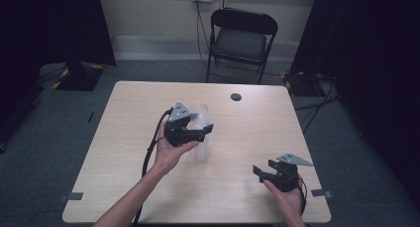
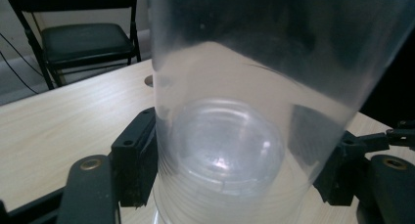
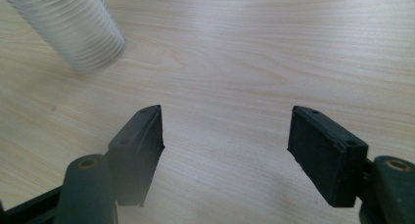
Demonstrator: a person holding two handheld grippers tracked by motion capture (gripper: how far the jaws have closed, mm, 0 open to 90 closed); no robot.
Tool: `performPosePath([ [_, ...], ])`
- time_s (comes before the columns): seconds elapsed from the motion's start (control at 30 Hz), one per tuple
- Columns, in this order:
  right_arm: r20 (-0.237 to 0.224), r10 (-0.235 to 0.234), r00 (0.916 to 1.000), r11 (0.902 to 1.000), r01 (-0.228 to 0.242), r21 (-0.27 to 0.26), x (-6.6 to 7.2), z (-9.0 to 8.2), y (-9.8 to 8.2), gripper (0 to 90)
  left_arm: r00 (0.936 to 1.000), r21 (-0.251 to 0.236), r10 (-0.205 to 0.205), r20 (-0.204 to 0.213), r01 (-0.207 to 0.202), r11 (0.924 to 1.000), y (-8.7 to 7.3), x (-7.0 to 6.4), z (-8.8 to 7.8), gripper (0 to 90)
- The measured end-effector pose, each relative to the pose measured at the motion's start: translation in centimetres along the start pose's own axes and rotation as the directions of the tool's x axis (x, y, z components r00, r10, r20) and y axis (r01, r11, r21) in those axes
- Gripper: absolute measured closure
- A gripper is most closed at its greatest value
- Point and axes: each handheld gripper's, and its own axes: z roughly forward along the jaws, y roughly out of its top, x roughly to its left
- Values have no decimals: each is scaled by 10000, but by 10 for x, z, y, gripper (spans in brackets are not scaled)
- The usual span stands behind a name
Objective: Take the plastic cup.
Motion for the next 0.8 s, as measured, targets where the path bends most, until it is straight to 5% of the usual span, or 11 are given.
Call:
performPosePath([
  [0.1, -39, -27, 10000, 10000, 27, -6, 1, 0, 0, 287, 9997, -308, -252, -25, 252, 9992, 4, 1, -6, 310],
  [0.63, -90, -111, 9999, 9999, 110, -93, 1, -1, 1, 284, 9993, -925, -240, 293, 266, 9954, 18, 3, -27, 312],
  [0.8, -118, -160, 9998, 9997, 158, -180, 4, -4, 0, 274, 9997, -1176, -232, 115, 244, 9928, 24, 2, -36, 312],
])
